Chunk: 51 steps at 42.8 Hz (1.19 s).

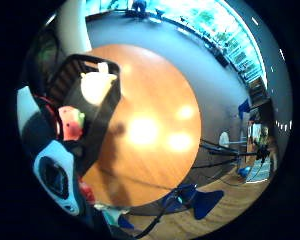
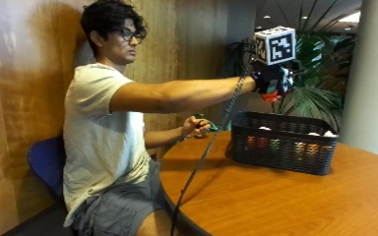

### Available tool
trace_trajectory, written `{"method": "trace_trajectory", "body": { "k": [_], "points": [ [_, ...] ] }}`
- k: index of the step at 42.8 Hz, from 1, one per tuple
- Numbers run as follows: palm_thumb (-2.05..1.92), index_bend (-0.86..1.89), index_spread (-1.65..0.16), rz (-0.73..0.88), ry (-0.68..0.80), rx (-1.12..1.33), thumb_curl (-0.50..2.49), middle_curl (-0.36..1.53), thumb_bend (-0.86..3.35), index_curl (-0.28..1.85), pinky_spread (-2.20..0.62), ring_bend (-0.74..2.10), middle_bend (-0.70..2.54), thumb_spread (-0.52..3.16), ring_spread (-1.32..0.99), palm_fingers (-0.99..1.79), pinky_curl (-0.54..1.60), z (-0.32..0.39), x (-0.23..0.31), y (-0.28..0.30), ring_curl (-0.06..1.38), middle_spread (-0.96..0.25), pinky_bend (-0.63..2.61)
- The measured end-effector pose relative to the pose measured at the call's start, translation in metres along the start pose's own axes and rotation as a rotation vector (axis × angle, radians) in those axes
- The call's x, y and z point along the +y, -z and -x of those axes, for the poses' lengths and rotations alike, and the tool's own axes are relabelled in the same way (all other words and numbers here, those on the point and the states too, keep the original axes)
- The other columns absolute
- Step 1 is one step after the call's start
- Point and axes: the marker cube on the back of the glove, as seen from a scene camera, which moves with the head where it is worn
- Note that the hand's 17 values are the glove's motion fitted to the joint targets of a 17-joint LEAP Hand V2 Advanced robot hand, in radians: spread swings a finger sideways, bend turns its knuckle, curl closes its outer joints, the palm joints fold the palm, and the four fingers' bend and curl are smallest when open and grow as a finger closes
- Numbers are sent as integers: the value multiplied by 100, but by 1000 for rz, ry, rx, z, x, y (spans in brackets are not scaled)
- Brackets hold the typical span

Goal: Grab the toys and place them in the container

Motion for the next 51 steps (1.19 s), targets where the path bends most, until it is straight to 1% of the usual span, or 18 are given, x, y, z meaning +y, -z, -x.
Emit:
{"method": "trace_trajectory", "body": {
  "k": [6, 11, 20, 30, 38, 41, 42, 43, 44, 47, 51],
  "points": [
    [73, 81, -40, 15, 78, 25, 109, 51, 27, 79, -43, 144, 103, 38, -42, 104, 55, 59, -14, -1, 71, -22, 125],
    [71, 82, -40, 57, 135, 85, 113, 55, 29, 86, -43, 146, 106, 30, -41, 99, 57, 91, -25, -12, 73, -22, 127],
    [68, 82, -41, 83, 181, 75, 120, 61, 32, 97, -43, 151, 108, 19, -40, 94, 60, 146, -50, -42, 74, -23, 131],
    [63, 83, -42, 126, 185, 129, 126, 67, 34, 107, -42, 154, 108, 10, -39, 89, 61, 171, -65, -72, 74, -23, 133],
    [57, 80, -42, 165, 139, 162, 128, 70, 31, 113, -42, 154, 104, 8, -39, 79, 62, 153, -60, -73, 74, -23, 134],
    [54, 77, -42, 162, 143, 180, 128, 70, 28, 114, -43, 152, 99, 10, -40, 69, 61, 151, -59, -74, 74, -23, 133],
    [53, 77, -42, 160, 140, 185, 128, 70, 28, 115, -42, 153, 99, 10, -40, 71, 61, 153, -59, -74, 74, -23, 134],
    [52, 74, -42, 161, 133, 191, 128, 69, 27, 114, -43, 152, 95, 11, -41, 64, 60, 154, -60, -75, 73, -23, 134],
    [52, 69, -42, 168, 123, 194, 127, 68, 25, 114, -43, 150, 89, 13, -41, 51, 60, 154, -60, -75, 73, -23, 134],
    [51, 64, -42, 210, 98, 200, 126, 68, 23, 114, -43, 147, 84, 17, -41, 44, 60, 151, -57, -76, 72, -22, 137],
    [49, 45, -42, 265, 111, 216, 125, 64, 20, 110, -42, 143, 69, 28, -41, 20, 59, 141, -50, -75, 71, -17, 145]
  ]
}}
